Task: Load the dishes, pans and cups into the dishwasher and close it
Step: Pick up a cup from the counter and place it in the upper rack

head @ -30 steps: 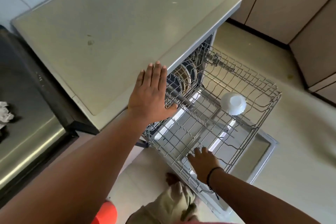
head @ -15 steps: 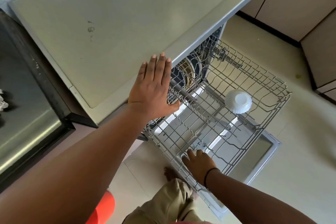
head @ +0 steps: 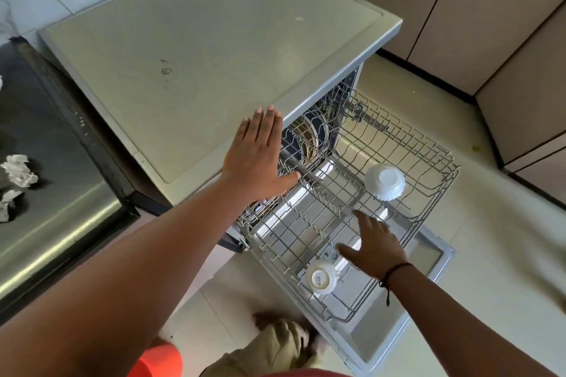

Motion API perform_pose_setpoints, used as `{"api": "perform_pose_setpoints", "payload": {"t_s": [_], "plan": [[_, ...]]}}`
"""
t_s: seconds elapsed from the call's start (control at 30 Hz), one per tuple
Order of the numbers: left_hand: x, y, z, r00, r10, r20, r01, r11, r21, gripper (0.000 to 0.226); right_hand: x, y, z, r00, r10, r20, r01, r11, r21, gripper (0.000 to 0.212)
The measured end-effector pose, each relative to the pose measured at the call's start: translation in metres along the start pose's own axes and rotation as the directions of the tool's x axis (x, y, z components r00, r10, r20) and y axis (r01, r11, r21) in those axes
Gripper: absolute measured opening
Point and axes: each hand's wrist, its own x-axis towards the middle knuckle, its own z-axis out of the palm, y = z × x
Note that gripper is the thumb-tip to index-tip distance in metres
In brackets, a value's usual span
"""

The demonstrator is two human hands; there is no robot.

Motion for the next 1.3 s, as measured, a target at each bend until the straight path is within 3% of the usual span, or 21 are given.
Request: {"api": "perform_pose_setpoints", "payload": {"t_s": [0.1, 0.2, 0.4, 0.67, 0.77, 0.93, 1.07, 1.3], "plan": [[-0.023, -0.007, -0.006, 1.0, 0.021, 0.001, -0.021, 0.989, -0.15, 0.1, -0.006, -0.028, -0.037, 0.987, 0.022, -0.161, -0.011, 0.998, 0.064, 0.084], [-0.065, -0.027, -0.007, 0.999, -0.013, -0.043, 0.002, 0.971, -0.241, 0.1, -0.014, -0.078, -0.071, 0.96, -0.062, -0.272, 0.072, 0.997, 0.03, 0.082], [-0.164, -0.113, -0.013, 0.955, -0.225, -0.194, 0.135, 0.911, -0.389, 0.104, -0.023, -0.206, -0.096, 0.886, -0.304, -0.351, 0.289, 0.953, -0.096, 0.08], [-0.332, -0.274, 0.002, 0.868, -0.48, -0.131, 0.404, 0.834, -0.376, 0.084, -0.033, -0.428, -0.036, 0.737, -0.588, -0.334, 0.565, 0.807, -0.175, 0.078], [-0.395, -0.32, 0.018, 0.788, -0.6, -0.139, 0.513, 0.764, -0.39, 0.079, -0.036, -0.503, 0.0, 0.674, -0.701, -0.234, 0.666, 0.713, -0.22, 0.077], [-0.474, -0.372, 0.049, 0.537, -0.84, -0.079, 0.714, 0.503, -0.487, 0.089, -0.046, -0.601, 0.042, 0.587, -0.809, -0.031, 0.775, 0.572, -0.27, 0.077], [-0.491, -0.395, 0.067, 0.474, -0.881, -0.009, 0.791, 0.43, -0.435, 0.104, -0.036, -0.648, 0.062, 0.595, -0.801, 0.069, 0.79, 0.566, -0.235, 0.08], [-0.493, -0.398, 0.078, 0.477, -0.865, 0.156, 0.848, 0.406, -0.341, 0.079, -0.01, -0.708, 0.093, 0.711, -0.702, 0.049, 0.7, 0.7, -0.14, 0.099]]}}
